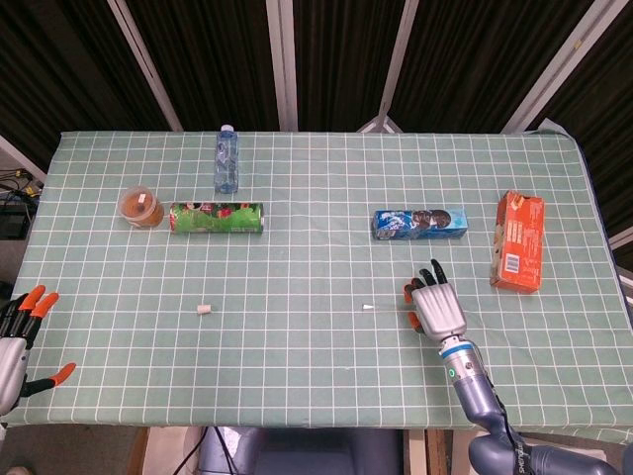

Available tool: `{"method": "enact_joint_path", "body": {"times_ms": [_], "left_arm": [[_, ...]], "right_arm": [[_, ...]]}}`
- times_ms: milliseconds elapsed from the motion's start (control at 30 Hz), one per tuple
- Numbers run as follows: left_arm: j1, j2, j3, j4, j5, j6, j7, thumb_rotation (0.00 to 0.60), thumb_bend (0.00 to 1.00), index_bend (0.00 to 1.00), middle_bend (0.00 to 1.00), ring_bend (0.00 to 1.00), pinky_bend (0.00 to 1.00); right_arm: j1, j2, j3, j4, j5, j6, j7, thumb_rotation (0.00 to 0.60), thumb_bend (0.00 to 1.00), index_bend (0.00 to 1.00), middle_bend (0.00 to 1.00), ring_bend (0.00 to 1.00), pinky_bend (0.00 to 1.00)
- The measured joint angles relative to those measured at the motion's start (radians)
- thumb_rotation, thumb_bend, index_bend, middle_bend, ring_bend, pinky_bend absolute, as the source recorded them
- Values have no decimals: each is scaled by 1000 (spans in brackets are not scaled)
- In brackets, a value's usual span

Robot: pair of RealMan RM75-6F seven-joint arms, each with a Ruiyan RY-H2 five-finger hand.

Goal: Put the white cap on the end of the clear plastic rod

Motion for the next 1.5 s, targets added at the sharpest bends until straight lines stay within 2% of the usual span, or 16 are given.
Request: {"method": "enact_joint_path", "body": {"times_ms": [367, 1500], "left_arm": [[2, 0, -6, 0, 0, -1, -3, 600, 134, 0, 0, 0, 0], [6, 2, -11, -4, 7, -2, 0, 600, 134, 0, 0, 0, 0]], "right_arm": [[7, -26, -5, 38, 27, -7, 3, 600, 409, 489, 366, 173, 0], [13, -19, -10, 66, 75, -2, -8, 600, 409, 458, 345, 159, 0]]}}
